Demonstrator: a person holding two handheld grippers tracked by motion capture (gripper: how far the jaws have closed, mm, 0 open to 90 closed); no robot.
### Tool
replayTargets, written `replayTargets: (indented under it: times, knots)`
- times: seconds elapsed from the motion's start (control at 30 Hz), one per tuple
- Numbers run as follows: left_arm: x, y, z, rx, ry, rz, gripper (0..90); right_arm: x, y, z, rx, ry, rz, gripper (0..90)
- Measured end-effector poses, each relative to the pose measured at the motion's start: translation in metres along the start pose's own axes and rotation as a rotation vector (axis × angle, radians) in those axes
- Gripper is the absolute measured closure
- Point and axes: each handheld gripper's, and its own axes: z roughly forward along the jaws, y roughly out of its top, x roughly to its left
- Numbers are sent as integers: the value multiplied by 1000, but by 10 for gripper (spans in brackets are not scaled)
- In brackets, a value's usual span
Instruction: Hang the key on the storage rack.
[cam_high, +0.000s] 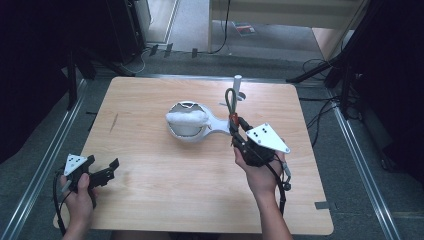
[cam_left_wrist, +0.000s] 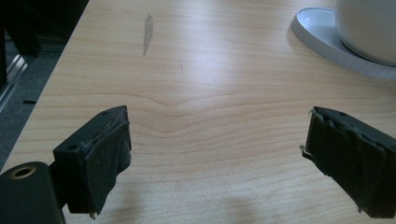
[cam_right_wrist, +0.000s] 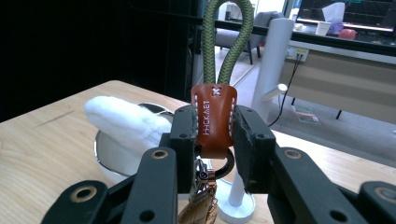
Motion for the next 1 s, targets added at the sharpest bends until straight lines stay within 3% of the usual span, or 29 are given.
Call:
replayTargets:
  times: [0.47,1.0]
  knots:
    - [0,0,0,-1,0,4,73,-17,-7,7,19,-58,33,715]
    - [0,0,0,0,0,4,73,-25,-16,16,52,-74,55,715]
